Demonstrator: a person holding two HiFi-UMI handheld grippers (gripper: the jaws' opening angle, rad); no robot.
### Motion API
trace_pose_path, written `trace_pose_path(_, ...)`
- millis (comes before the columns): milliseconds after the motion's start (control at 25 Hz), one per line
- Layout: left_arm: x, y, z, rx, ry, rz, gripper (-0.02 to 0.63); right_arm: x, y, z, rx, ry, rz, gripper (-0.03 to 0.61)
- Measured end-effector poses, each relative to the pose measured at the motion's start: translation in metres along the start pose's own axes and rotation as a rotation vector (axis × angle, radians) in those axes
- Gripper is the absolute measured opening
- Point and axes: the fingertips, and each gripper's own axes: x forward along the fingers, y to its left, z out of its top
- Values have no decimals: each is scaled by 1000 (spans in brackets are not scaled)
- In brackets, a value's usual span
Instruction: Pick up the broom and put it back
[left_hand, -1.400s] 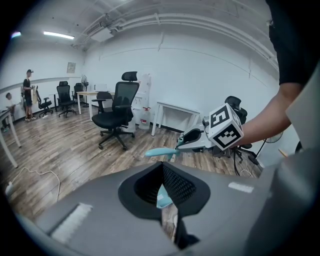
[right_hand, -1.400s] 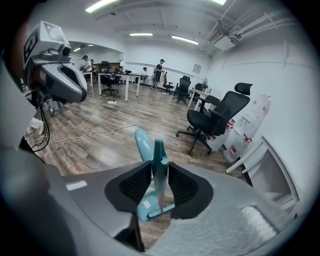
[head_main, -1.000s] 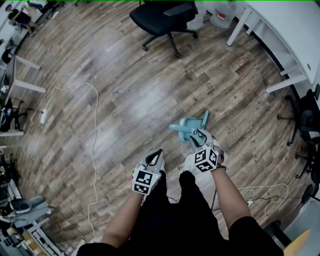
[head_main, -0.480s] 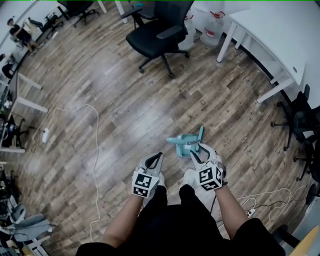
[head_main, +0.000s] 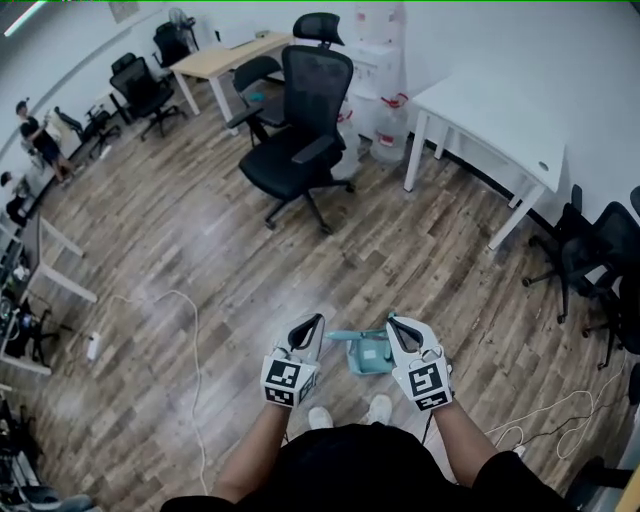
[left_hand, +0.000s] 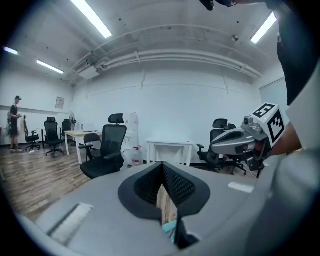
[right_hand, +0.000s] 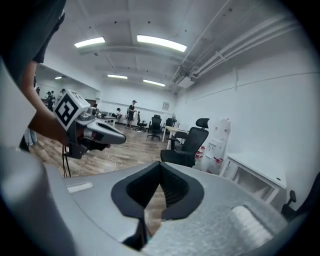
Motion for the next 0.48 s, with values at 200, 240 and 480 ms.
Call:
trace_pose_path(200,3,-4,29,-26,-80,-25,17,-14,-13,37,46,-105,-65,2)
trace_pose_path(240,2,-5,36,-32,-96,-29,17,-17,-17,42,55,-123,-79,2)
trace_pose_path(480,-6,-5,72,20,-198,-29,17,-20,-28,75,42,-203,-137,2)
